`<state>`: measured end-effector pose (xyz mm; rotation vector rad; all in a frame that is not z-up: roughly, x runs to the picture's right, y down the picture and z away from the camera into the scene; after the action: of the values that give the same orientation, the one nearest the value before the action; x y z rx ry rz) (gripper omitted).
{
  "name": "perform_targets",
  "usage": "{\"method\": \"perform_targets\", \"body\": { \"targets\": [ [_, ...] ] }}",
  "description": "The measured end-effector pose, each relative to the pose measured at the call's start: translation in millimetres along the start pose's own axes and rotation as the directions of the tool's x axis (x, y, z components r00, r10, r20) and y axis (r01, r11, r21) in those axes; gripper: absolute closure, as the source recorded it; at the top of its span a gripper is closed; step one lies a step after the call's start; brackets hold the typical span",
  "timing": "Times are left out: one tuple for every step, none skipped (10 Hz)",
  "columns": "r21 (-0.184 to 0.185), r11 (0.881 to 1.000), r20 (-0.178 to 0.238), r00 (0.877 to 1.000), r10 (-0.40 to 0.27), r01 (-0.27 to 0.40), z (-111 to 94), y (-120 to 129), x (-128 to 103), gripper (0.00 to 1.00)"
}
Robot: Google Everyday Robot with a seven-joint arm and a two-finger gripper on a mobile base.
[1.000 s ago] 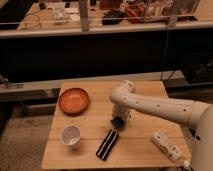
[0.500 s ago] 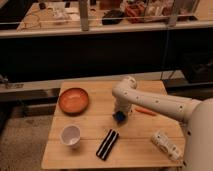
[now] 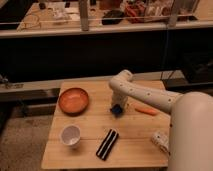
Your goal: Wipe the white sponge on the table
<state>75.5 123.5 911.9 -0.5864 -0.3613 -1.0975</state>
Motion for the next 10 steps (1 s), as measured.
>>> {"method": "perform_targets", "body": {
  "targets": [
    [0.001, 1.0, 0.011, 1.0, -0.023, 0.023, 0.9, -10.0, -3.5, 0.59],
    [-0.002, 0.999, 0.015, 0.999, -0.039, 0.039, 1.8, -13.5, -5.0, 0.59],
    [-0.003, 0.999, 0.015, 0.999, -0.05, 0.05, 2.0, -15.1, -5.8, 0.59],
    [-0.003, 0.998, 0.017, 0.998, -0.056, 0.056, 2.3, -16.1, -6.9, 0.59],
    [-0.001, 0.998, 0.021, 0.998, -0.064, 0.064, 2.1, -19.0, -9.0, 0.59],
    [0.0, 0.998, 0.024, 0.997, -0.07, 0.07, 2.3, -20.8, -10.7, 0.59],
    [0.002, 0.997, 0.026, 0.997, -0.074, 0.074, 2.1, -22.0, -11.6, 0.59],
    [0.002, 0.997, 0.029, 0.997, -0.077, 0.077, 2.1, -22.0, -12.2, 0.59],
    [0.002, 0.997, 0.029, 0.997, -0.077, 0.077, 2.0, -22.1, -12.4, 0.59],
    [0.002, 0.997, 0.029, 0.997, -0.077, 0.077, 2.0, -22.2, -12.3, 0.59]
  ]
}}
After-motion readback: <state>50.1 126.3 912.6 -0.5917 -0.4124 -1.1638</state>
